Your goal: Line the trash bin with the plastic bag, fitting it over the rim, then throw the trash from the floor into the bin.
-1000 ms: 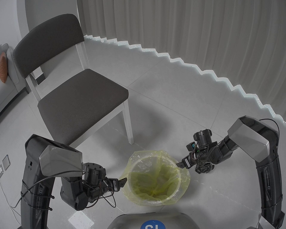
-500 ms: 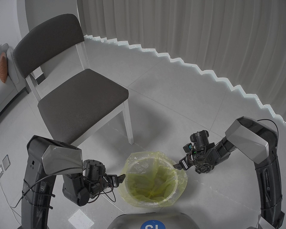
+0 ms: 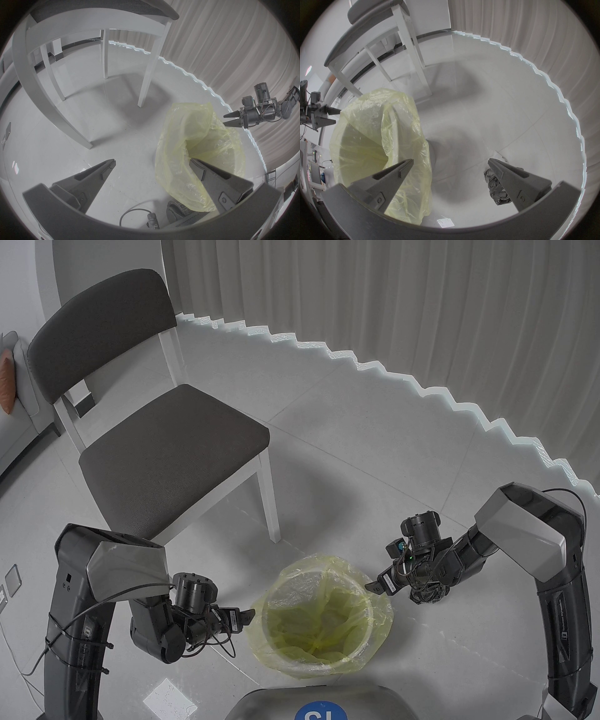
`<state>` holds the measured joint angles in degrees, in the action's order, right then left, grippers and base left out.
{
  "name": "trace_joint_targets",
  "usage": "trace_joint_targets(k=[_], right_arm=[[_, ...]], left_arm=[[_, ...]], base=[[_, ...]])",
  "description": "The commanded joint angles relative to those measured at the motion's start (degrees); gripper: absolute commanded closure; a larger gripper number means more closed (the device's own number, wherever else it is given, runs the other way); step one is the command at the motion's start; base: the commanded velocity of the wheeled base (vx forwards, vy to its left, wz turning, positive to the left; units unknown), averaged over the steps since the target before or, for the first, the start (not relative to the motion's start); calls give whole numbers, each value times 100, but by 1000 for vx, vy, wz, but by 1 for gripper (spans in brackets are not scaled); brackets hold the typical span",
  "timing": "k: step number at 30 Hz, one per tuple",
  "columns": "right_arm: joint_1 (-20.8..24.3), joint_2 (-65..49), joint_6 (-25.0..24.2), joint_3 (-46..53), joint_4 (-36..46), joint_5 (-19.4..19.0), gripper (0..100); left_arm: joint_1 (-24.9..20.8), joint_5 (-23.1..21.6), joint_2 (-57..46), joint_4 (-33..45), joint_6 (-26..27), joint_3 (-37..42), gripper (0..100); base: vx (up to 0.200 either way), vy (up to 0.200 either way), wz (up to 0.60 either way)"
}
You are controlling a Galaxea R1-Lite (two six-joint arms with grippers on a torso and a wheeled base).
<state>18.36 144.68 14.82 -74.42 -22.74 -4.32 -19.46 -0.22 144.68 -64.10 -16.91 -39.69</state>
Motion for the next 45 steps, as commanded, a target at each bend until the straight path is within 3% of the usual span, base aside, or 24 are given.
trace_joint_targets(k=[1, 10, 15, 29, 40, 45], right_arm=[[10, -1, 3, -2, -3, -8, 0], [10, -10, 100, 60, 32, 1, 0], [36, 61, 293, 77, 41, 18, 0], [133, 421, 214, -564, -47, 221, 0], [379, 553, -234, -1145, -38, 317, 0], [247, 447, -234, -1074, -38, 493, 0]], left_arm=[[12, -31, -80, 433, 223, -390, 0], [-67, -127, -177, 1637, 496, -1076, 0], [-67, -119, -177, 1655, 496, -1067, 0], [-67, -48, -150, 1593, 460, -1128, 0], [109, 57, -335, 1400, 443, -935, 0], [100, 31, -467, 1374, 381, -777, 0]], base=[[0, 0, 0], [0, 0, 0], [0, 0, 0], [0, 0, 0], [0, 0, 0], [0, 0, 0]])
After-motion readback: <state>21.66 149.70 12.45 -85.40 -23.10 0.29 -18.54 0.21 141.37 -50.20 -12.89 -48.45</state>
